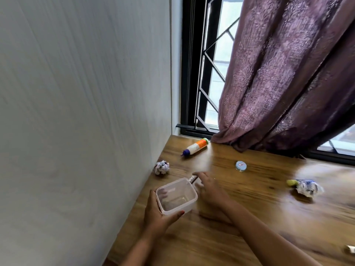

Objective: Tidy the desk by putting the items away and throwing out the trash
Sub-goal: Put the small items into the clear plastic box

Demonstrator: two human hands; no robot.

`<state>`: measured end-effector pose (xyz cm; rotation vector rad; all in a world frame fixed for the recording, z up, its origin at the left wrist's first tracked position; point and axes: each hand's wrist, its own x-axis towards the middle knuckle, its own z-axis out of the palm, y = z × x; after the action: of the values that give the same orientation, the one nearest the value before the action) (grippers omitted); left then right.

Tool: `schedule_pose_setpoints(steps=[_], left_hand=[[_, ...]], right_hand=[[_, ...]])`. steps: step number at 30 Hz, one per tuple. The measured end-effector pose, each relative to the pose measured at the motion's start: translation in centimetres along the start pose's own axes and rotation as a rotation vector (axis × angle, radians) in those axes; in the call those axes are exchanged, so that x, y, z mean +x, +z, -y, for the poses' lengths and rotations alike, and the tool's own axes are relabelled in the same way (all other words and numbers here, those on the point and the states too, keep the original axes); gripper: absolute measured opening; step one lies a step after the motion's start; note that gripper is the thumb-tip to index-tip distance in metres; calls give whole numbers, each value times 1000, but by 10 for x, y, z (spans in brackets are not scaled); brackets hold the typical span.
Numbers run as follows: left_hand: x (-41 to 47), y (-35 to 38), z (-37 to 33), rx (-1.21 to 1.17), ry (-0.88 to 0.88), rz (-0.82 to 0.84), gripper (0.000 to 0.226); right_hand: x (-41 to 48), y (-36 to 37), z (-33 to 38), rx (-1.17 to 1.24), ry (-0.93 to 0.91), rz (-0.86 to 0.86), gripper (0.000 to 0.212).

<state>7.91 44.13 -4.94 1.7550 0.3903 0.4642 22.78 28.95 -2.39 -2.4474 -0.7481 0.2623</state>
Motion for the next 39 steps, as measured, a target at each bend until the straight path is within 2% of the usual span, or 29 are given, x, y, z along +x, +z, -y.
schedule_pose_setpoints(steps=[3, 5, 7, 9, 12, 15, 17, 20, 25, 27, 30, 33, 35, 37, 39], left_hand=[[1, 2, -1, 45, 30, -6, 78], [3, 4, -1, 68, 41, 11, 77], [5, 5, -1, 83, 49, 31, 79], [6, 5, -2, 87, 47, 38, 81], [7, 5, -2, 94, 56, 40, 79], [9, 5, -3, 124, 60, 49, 76], [10, 6, -2, 126, 55, 47, 77], [11, 8, -1, 117, 27, 54, 79], [10, 7, -9, 111, 2, 67, 76], [10, 6, -9, 119, 13, 65, 73], [10, 5, -7, 133, 16, 68, 74], [10, 6, -6, 144, 27, 72, 76], [10, 7, -6, 145, 45, 76, 77], [9, 7, -4, 144, 57, 88, 78], [8, 9, -3, 146, 59, 102, 78]], right_hand=[[19, 2, 0, -277, -77, 54, 41], [24, 3, 4, -396, -83, 38, 25], [24, 5, 7, -413, -34, -13, 11], [21, 6, 8, -333, 43, -52, 7], [12, -3, 20, -40, 193, -122, 12], [-3, -25, 53, 198, 126, -311, 18], [-15, -36, 79, 143, 49, -227, 18], [-22, -25, 106, -94, 59, 74, 17], [-13, -8, 132, -622, 6, 326, 22], [-10, -8, 140, -718, 15, 403, 29], [-6, -7, 143, -716, 67, 564, 47], [-1, 1, 138, -698, 59, 610, 58], [-1, 2, 134, -651, 74, 588, 54], [-5, -3, 127, -552, 111, 493, 39], [-10, -9, 114, -297, 191, 362, 27]])
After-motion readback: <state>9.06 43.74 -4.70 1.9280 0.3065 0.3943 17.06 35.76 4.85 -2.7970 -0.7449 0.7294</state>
